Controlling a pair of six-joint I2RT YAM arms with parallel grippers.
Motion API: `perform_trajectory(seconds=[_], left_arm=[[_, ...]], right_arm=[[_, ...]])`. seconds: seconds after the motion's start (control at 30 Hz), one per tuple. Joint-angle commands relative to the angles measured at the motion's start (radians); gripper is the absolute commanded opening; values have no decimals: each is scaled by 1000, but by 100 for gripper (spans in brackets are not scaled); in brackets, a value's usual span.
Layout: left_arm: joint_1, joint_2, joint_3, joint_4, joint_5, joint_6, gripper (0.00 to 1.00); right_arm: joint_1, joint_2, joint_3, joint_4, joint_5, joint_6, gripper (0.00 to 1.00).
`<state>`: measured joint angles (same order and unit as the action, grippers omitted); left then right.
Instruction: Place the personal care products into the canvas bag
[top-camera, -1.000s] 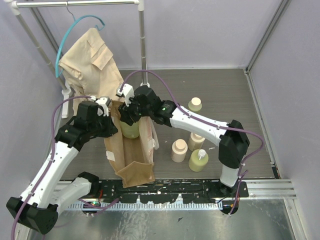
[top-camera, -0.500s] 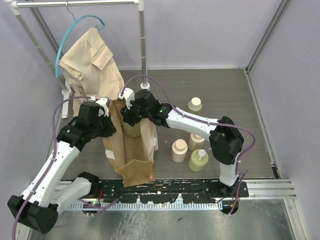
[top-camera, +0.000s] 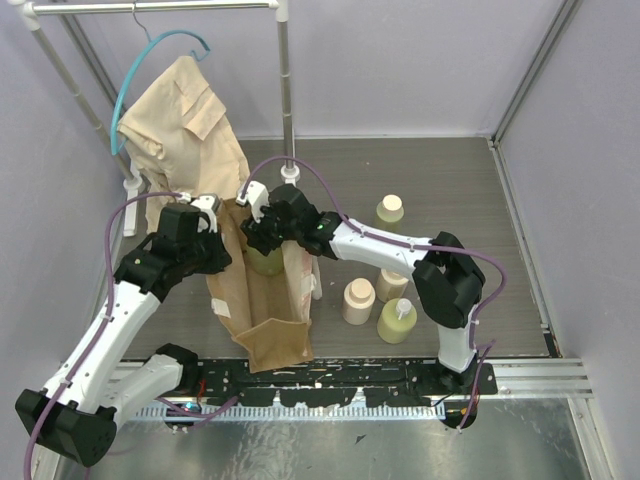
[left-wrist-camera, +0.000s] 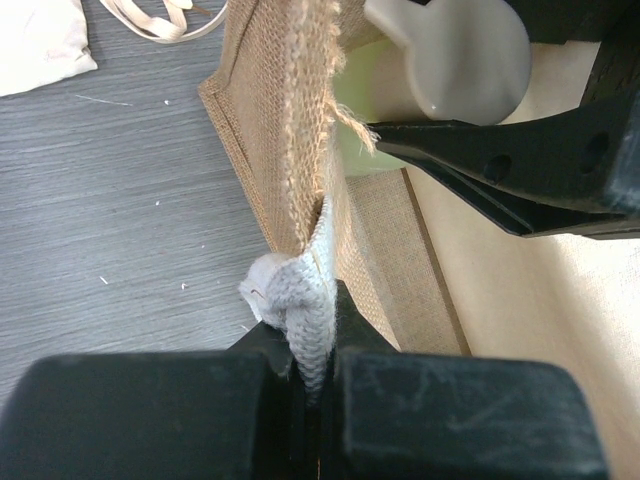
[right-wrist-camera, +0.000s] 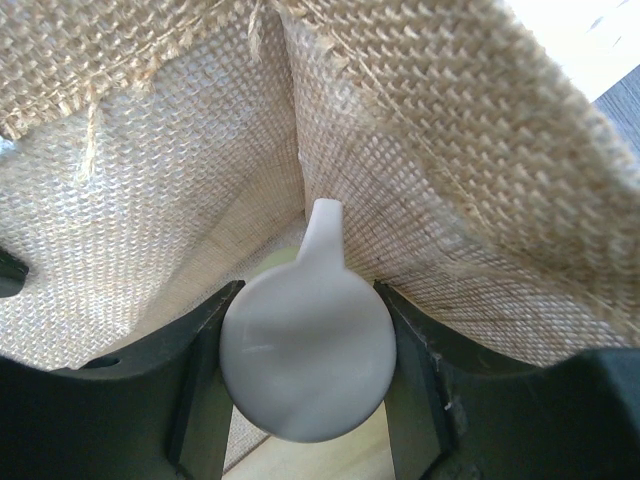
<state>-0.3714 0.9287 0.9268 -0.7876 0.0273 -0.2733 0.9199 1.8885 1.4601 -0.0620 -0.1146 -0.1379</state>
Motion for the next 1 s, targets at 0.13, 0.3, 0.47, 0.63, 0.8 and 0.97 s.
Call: perform_trajectory(seconds=[0.13, 0.3, 0.47, 0.63, 0.8, 0.97], left_arm=[[0, 54, -2, 11, -9, 16, 0], [0, 116, 8, 45, -16, 29, 0], [12, 159, 15, 59, -34, 41, 0], [41, 156, 24, 71, -31, 43, 0], [55, 160, 58, 66, -27, 56, 0], [59, 171, 75, 65, -21, 63, 0]], right_arm=[[-21, -127, 72, -93, 122, -3, 95], [-20, -204, 79, -130, 144, -2, 98], [-19, -348, 28, -133, 289, 19, 100], [-91, -415, 14, -268, 524, 79, 100], [-295, -452, -45, -349, 469, 201, 100], [-422, -403, -6, -480, 468, 223, 100]])
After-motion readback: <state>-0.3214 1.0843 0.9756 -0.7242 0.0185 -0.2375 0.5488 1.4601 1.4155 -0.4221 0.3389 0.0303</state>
